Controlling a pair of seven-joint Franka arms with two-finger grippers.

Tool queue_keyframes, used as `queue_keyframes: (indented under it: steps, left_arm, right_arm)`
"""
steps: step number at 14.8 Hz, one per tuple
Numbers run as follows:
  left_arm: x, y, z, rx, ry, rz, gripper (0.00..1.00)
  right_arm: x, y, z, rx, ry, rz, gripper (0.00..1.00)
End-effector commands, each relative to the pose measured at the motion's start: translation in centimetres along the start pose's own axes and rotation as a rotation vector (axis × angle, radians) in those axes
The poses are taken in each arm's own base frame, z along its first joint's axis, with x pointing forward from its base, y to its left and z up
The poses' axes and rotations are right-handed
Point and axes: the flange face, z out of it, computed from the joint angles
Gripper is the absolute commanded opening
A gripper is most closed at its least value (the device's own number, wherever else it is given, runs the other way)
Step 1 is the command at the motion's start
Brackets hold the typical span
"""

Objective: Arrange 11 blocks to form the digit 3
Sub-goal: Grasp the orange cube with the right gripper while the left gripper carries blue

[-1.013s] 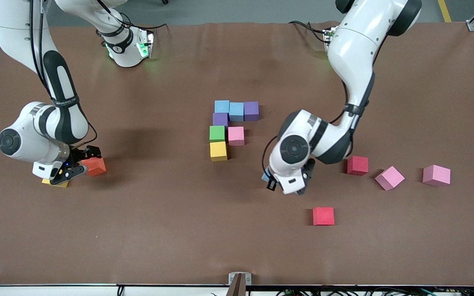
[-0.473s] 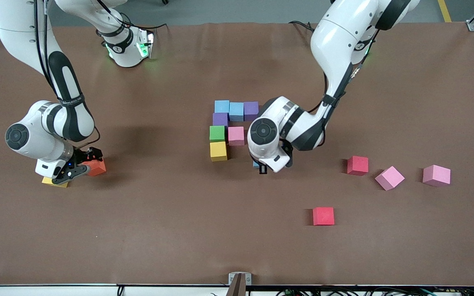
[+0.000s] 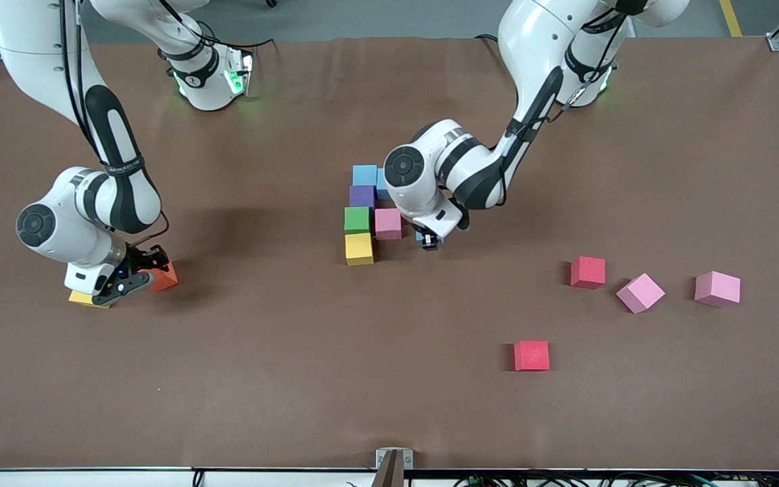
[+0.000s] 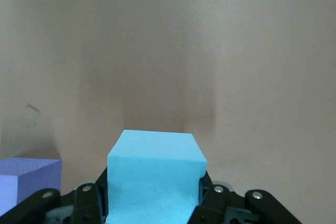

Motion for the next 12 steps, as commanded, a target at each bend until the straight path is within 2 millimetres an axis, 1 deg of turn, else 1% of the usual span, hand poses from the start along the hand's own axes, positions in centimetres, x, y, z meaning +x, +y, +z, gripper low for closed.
queue_keyframes:
  steps: [1, 2, 3, 5, 6, 9, 12]
  left_arm:
    - [0.8, -1.0, 0.2, -0.029, -0.002, -0.006, 0.08]
    - [0.5, -1.7, 0.6, -0.033, -0.01, 0.003, 0.08]
    - [0.4, -2.1, 0.4, -0.043, -0.024, 0.01, 0.08]
    - [0.3, -2.8, 0.7, -0.053, -0.047, -0.006, 0.08]
    - [0.2, -3.2, 0.9, -0.057, -0.059, -0.018, 0.08]
    - [0.0, -4.2, 1.8, -0.062, -0.07, -0.021, 0.08]
    - [0.0, -4.6, 1.7, -0.081, -0.108, -0.039, 0.08]
  right_arm:
    - [3.4, -1.5, -3.3, 0.034, 0.0, -0.045, 0.15]
    - [5.2, -2.9, -4.9, 0.044, -0.004, -0.023, 0.15]
    - [6.8, -4.3, -6.3, 0.053, -0.011, 0.027, 0.15]
    - [9.6, -8.0, -8.0, 0.055, -0.018, 0.119, 0.16]
    - [10.9, -10.2, -8.0, 0.05, -0.017, 0.163, 0.16]
    - [14.9, -17.6, -7.7, 0.07, -0.003, 0.292, 0.16]
    - [18.6, -25.7, -6.9, 0.071, 0.009, 0.378, 0.16]
